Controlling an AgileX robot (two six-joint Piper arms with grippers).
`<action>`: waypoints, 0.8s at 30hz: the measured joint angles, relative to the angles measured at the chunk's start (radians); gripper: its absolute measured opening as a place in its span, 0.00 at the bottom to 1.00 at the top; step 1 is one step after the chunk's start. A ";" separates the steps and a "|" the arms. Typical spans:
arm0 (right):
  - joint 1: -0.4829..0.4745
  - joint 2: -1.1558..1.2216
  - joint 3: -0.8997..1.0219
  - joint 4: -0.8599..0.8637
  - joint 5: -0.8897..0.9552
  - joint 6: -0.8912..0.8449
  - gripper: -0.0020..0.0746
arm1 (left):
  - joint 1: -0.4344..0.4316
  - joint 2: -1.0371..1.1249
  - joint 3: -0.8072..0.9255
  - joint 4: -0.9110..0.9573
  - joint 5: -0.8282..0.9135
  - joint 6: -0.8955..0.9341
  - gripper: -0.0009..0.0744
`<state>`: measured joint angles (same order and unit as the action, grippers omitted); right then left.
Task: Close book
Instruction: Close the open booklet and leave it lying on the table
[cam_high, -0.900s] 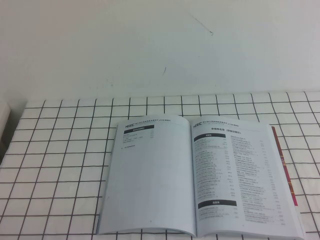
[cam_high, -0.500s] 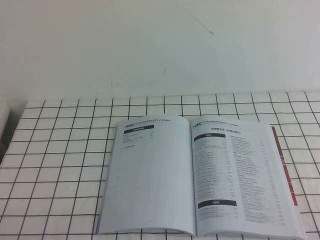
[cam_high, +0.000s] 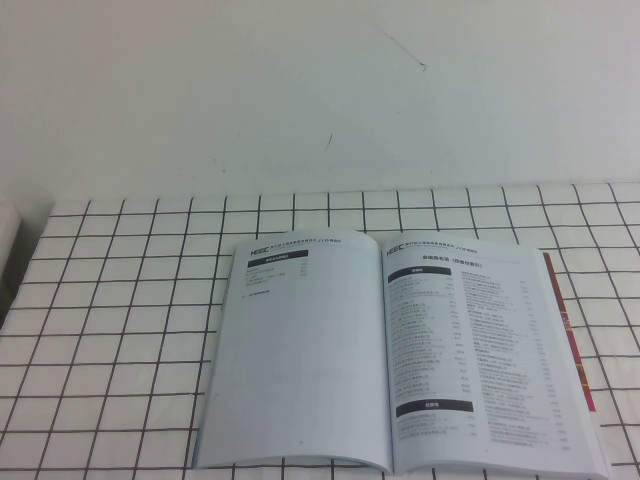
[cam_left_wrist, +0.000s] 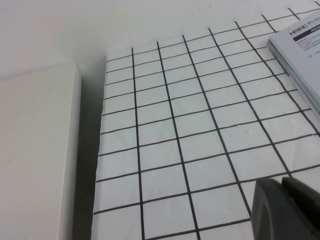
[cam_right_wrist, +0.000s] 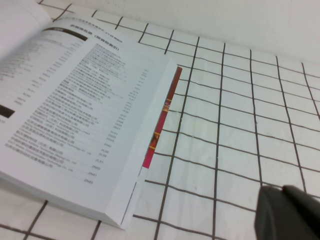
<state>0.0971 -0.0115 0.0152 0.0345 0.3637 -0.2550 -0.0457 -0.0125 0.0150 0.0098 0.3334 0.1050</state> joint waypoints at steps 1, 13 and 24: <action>0.000 0.000 0.002 0.000 -0.004 0.000 0.02 | 0.000 0.000 0.000 0.000 0.000 0.000 0.01; 0.000 0.000 0.012 0.000 -0.198 0.000 0.02 | 0.000 0.000 0.008 -0.020 -0.107 0.000 0.01; 0.000 0.000 0.012 0.000 -0.746 0.000 0.02 | 0.000 0.000 0.008 -0.147 -0.362 0.000 0.01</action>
<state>0.0971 -0.0115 0.0272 0.0345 -0.3823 -0.2550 -0.0457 -0.0125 0.0225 -0.1370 -0.0285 0.1050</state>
